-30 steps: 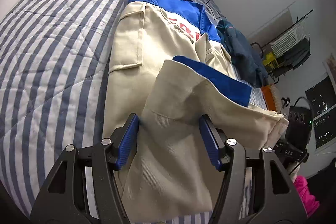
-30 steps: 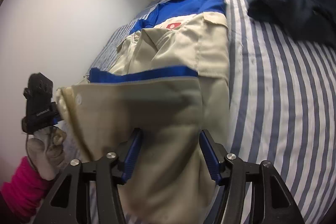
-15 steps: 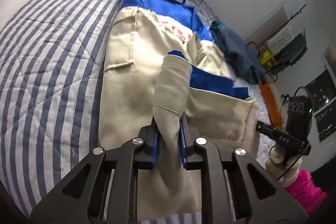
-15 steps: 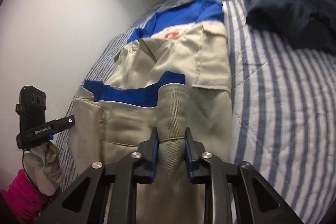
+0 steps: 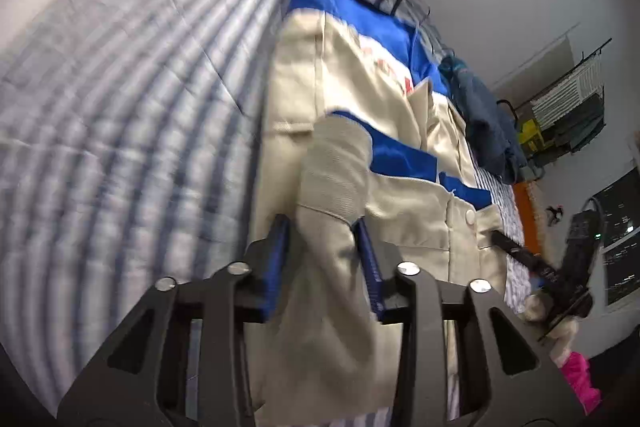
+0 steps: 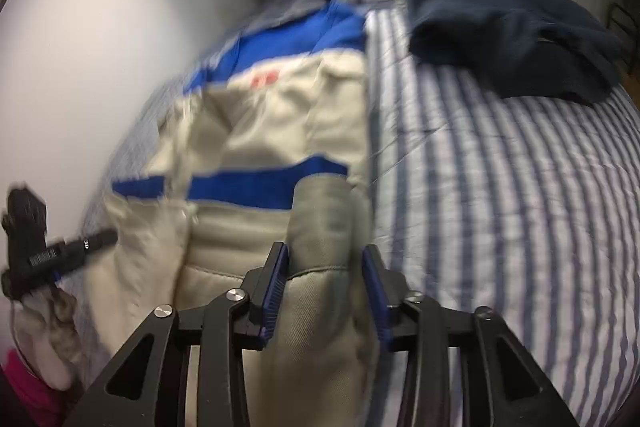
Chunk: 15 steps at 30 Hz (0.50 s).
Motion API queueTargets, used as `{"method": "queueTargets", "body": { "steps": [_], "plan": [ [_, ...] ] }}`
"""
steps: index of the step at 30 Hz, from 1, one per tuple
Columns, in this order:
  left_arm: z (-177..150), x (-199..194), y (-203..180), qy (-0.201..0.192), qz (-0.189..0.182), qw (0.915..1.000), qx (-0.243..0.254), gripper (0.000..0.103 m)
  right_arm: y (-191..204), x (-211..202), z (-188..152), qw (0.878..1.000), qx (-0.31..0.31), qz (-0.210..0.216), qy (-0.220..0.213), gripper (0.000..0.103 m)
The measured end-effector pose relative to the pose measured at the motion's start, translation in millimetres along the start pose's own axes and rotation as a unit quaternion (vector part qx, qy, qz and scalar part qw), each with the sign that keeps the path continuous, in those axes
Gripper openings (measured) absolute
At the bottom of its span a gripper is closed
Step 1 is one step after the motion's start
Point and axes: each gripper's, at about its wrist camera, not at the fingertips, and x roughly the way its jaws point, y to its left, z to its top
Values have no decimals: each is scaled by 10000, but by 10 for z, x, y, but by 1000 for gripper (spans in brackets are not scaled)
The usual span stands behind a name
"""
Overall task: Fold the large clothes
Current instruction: 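Lay the hem over the jacket body near the collar with both tools, then open both tools and lift away from the folded jacket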
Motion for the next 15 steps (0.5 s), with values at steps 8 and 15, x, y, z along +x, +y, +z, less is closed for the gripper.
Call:
{"method": "queueTargets", "body": {
  "steps": [8,15],
  "plan": [
    [-237,-452,-284,-463,223,9942,946,38,238,-431,-213,9975,-452,395,-381,38],
    [-265,142,-238,30,713,9943,793,43,449,106,-284,9973,-714,111,93,34]
  ]
}}
